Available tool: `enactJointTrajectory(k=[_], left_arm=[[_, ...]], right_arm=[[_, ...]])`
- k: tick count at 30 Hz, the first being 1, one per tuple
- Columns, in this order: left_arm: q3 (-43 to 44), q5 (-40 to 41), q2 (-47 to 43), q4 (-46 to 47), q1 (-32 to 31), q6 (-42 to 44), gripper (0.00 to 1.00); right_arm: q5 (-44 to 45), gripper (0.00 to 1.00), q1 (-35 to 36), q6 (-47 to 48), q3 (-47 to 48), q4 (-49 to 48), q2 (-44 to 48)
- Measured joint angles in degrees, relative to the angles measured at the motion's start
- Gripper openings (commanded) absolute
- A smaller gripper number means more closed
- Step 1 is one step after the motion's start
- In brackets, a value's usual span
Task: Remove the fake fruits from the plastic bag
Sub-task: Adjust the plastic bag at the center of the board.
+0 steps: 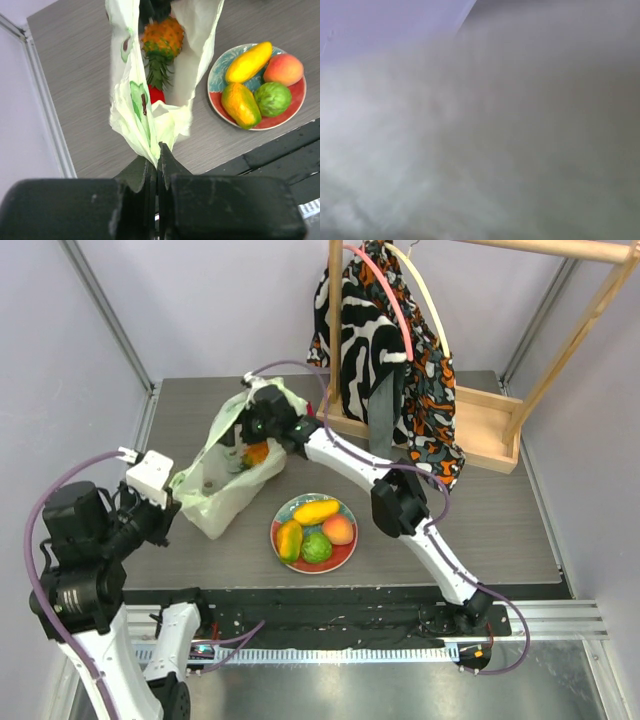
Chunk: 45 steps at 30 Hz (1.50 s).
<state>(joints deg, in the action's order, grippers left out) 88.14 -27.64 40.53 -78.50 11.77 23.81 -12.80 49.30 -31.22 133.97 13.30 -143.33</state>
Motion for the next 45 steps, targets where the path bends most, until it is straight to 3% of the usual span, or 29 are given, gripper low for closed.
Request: enactJointTrajectory(k=[4,10,20,28,32,37,45], left_arm=[[2.84,-3.41,5.70,0.20,0.00,-1.09,0.00],[-2.03,-6.05,9.27,1.07,0.00,0.98,0.00],[-7.30,3.15,-3.65,0.66,0.00,11.47,0.00],[-16.04,13.60,-14.64,-0.07,0.00,19.34,0.00],[-16.37,14.82,-12.94,-0.17,0.00,18.43,0.00],[-12.74,11.58,-4.28,-0.57,0.00,14.93,0.00],[-4.55,5.31,4.61,-0.57,0.00,9.31,0.00]], right_arm=[[2.58,0.88,-2.36,3.54,-1.42,-1.53,2.23],[1.14,0.85,0.13,3.98,-18.69,-2.80,10.14],[0.31,0.93,12.20,5.14,-22.93,-2.47,11.52],[-3.65,0.93,15.13,8.13,-24.46,-4.04,11.52],[-10.40,0.93,14.86,8.59,-25.70,-6.14,11.52],[-17.99,0.93,14.49,8.61,-28.28,-8.52,12.20],[-22.71,0.89,14.21,7.89,-31.06,-9.22,13.64]])
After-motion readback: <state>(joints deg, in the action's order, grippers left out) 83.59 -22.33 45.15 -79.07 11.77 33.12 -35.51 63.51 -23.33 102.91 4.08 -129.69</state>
